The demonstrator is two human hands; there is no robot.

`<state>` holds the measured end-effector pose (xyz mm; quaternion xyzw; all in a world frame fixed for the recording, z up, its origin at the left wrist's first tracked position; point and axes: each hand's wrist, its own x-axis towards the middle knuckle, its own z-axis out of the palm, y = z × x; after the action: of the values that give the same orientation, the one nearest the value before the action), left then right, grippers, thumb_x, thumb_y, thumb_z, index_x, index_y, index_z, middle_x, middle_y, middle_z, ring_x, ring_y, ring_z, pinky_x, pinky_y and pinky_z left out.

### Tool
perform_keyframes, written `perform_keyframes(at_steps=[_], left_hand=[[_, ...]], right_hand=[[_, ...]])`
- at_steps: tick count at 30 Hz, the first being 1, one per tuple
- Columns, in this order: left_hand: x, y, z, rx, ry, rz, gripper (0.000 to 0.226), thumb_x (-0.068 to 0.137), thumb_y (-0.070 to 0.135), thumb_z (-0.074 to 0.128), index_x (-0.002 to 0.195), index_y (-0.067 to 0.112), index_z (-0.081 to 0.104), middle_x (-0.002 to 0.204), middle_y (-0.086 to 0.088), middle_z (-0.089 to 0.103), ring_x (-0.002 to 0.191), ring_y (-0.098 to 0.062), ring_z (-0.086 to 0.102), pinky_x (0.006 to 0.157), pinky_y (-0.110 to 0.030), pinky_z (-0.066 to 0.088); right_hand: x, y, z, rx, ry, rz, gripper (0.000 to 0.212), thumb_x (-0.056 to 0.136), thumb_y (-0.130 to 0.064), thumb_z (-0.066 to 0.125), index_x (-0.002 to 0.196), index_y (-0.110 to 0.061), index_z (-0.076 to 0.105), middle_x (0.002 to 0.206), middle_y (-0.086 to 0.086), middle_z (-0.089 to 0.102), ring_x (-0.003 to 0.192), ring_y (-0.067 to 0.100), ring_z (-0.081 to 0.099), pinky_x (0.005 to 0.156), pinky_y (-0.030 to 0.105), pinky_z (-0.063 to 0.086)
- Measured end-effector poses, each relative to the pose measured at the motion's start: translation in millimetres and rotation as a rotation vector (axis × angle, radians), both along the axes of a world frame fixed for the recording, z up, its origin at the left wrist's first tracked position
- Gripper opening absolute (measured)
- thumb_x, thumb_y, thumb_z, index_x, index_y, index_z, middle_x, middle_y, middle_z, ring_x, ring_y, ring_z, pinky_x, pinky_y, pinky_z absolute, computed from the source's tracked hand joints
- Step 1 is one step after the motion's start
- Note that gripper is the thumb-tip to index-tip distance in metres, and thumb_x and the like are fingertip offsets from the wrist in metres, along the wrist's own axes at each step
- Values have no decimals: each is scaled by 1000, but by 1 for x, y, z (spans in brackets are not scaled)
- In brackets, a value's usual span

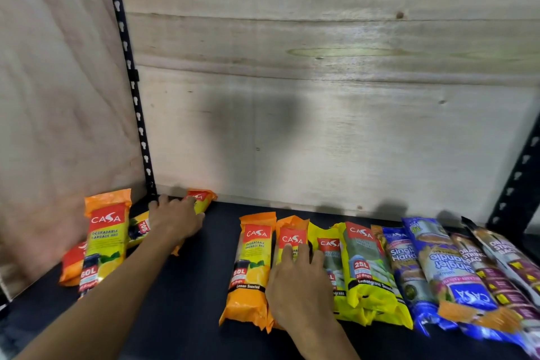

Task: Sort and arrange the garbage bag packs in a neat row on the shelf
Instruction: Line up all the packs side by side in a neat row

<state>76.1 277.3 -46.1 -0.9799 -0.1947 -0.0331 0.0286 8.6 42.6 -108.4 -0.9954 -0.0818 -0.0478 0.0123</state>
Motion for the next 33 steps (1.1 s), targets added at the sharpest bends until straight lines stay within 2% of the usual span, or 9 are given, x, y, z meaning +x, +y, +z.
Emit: perform_keyframes(at_steps=[7,12,15,20,25,30,33], left_hand=[[23,-2,-3,-27,96,52,61,92,36,44,150,36,28,145,-11,49,138,-33,33,114,-49,16],[24,-3,-8,5,31,15,56,90,32,50,145,33,39,140,-14,54,137,-35,36,118,-51,11],[18,-7,-10,43,-14,-46,55,93,35,48,147,36,36,139,-13,55,136,-35,38,118,-50,14],[4,-30,-7,57,-29,-119,55,96,40,43,149,34,32,141,-16,51,133,-35,42,113,-49,27],[-20,-53,-6,-104,-19,-144,52,96,42,45,146,31,39,138,-16,49,125,-33,50,101,-46,41],[-46,-62,-14,-240,-47,-122,47,93,39,50,140,32,47,135,-14,49,116,-31,55,84,-39,51],[-59,-65,-16,-281,-76,-99,48,92,41,52,139,32,48,136,-12,48,117,-31,54,86,-40,54]], right_hand=[[-9,0,15,8,38,-17,61,102,-42,29,151,-7,30,156,19,29,141,45,24,113,54,28],[-17,-2,27,39,56,-34,65,102,-45,32,156,-10,21,159,18,24,145,42,21,115,49,27],[-17,-1,26,49,55,-26,65,102,-45,32,155,-9,22,159,18,25,144,43,22,114,50,28],[-12,-1,14,46,7,-6,60,101,-41,31,150,-6,32,155,19,31,138,45,27,110,52,32],[5,1,-10,-11,-51,32,63,94,-35,19,139,0,46,147,24,40,132,50,31,102,57,29],[4,1,-9,3,-87,16,59,97,-36,25,139,-2,48,145,21,43,130,46,35,102,55,32],[2,2,-7,-16,-72,27,57,97,-36,29,139,-1,48,145,23,43,130,48,34,102,57,33]])
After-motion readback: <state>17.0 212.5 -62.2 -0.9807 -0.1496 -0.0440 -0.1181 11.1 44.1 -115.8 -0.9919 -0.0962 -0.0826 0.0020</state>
